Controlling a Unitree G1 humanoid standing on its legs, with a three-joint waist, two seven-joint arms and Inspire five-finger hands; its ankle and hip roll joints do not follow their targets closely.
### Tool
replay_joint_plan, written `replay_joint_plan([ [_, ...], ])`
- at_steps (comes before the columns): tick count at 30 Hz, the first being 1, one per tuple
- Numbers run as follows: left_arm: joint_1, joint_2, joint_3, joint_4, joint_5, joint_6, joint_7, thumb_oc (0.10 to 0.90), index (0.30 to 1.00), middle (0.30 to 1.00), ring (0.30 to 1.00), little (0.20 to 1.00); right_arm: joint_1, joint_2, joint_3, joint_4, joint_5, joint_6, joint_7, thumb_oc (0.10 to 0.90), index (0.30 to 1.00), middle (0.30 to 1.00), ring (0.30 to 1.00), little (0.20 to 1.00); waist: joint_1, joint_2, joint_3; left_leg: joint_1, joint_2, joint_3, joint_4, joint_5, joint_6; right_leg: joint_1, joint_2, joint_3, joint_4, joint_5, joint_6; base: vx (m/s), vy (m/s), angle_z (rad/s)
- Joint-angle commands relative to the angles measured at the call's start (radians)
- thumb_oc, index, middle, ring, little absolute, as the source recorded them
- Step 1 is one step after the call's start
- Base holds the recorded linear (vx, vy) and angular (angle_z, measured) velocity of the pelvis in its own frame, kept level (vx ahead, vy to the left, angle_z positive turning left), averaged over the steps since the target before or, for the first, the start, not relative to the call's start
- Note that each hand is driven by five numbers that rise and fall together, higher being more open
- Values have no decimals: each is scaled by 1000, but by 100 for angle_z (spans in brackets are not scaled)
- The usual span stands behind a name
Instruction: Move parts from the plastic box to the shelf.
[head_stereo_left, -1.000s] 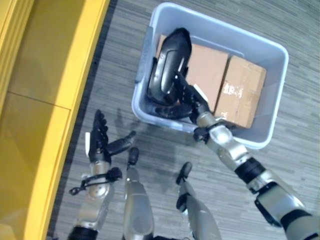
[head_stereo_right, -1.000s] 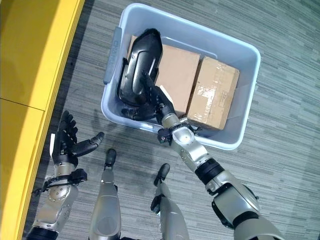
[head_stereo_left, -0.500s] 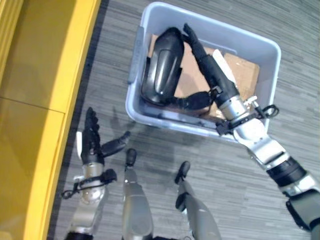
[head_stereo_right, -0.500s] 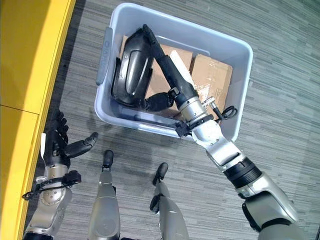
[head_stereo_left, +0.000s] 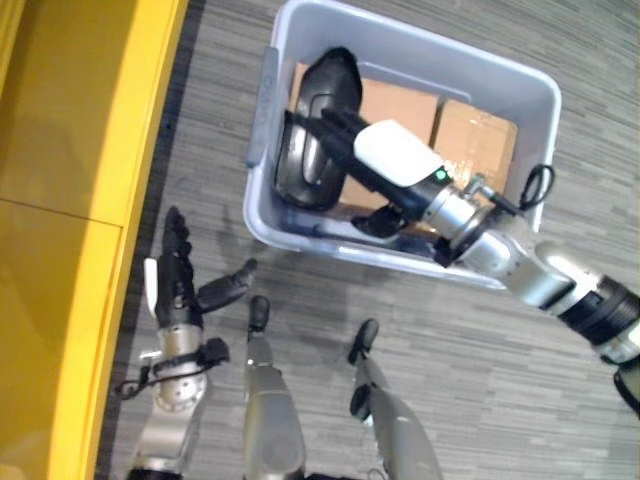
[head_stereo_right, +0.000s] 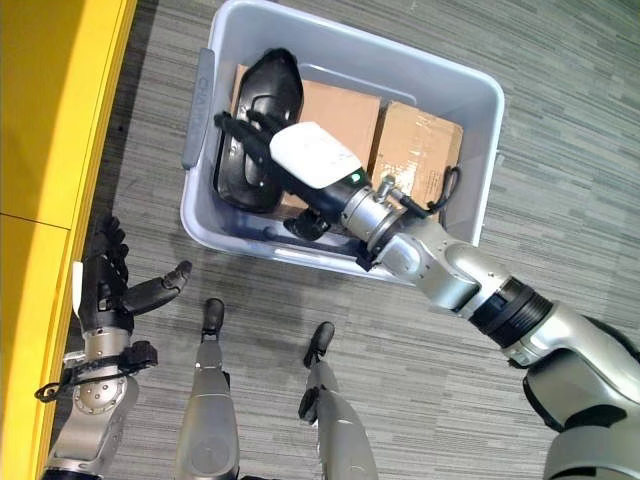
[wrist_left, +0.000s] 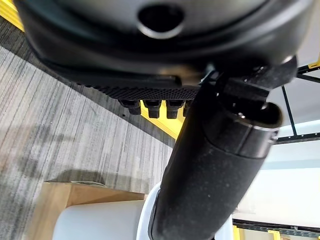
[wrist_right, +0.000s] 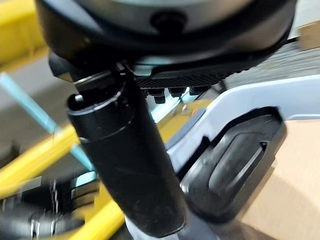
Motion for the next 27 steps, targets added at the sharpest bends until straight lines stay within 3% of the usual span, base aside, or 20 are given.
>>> replay_joint_plan([
  [1,23,97,51,-135,54,-96,6,900,1000,1000,1000,1000,-202,-52,7,-8,-135,-45,-42,900,1000,1000,1000,1000,34,-66,-7,91,4,10,-11,-88,21,126,-147,-34,44,-34,70,0,0,0],
  [7,10,102,50,-129,65,-92,10,900,1000,1000,1000,1000,-279,-12,86,82,-268,-25,-44,900,1000,1000,1000,1000,42,-67,-7,57,6,4,-9,-83,20,106,-146,-43,40,-29,70,0,0,0],
  [27,-12,97,62,-123,74,-95,33,900,1000,1000,1000,1000,-397,-22,155,178,-412,11,-93,900,1000,1000,1000,1000,32,-80,-7,5,13,-5,-10,-83,17,67,-148,-53,30,-19,69,-3,4,2],
])
